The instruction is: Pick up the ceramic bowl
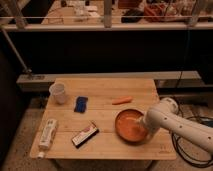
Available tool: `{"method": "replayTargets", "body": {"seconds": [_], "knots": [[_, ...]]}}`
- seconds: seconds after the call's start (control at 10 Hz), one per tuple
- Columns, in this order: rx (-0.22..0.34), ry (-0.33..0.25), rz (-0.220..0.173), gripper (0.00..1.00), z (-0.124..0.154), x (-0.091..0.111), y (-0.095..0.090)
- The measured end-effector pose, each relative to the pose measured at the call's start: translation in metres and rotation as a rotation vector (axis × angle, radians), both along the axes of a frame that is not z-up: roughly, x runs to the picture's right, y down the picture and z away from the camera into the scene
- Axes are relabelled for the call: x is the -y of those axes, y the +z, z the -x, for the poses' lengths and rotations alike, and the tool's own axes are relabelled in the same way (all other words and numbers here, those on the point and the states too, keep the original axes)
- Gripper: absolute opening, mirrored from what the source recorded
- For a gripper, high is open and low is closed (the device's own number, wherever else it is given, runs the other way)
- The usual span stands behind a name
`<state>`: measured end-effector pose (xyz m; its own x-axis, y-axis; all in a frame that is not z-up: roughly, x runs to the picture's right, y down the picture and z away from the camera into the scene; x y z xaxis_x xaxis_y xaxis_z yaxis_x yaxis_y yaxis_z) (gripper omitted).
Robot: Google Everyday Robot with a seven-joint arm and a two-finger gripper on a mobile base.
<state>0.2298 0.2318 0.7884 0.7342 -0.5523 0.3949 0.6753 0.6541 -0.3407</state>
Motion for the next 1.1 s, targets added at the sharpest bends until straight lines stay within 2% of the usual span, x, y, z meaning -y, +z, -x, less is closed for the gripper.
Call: {"method": "replayTargets", "body": {"seconds": [0.4, 0.5, 0.7, 0.8, 1.1], "knots": [[0.016, 0.002, 0.008, 0.28, 0.001, -0.005, -0.002], [0.022, 0.000, 0.009, 0.23, 0.002, -0.005, -0.003], [0.031, -0.011, 0.004, 0.06, 0.003, 0.002, -0.011], [0.035, -0.021, -0.002, 0.02, 0.002, 0.012, -0.019], [0.048, -0.035, -0.010, 0.01, 0.005, 0.025, -0.032]]}}
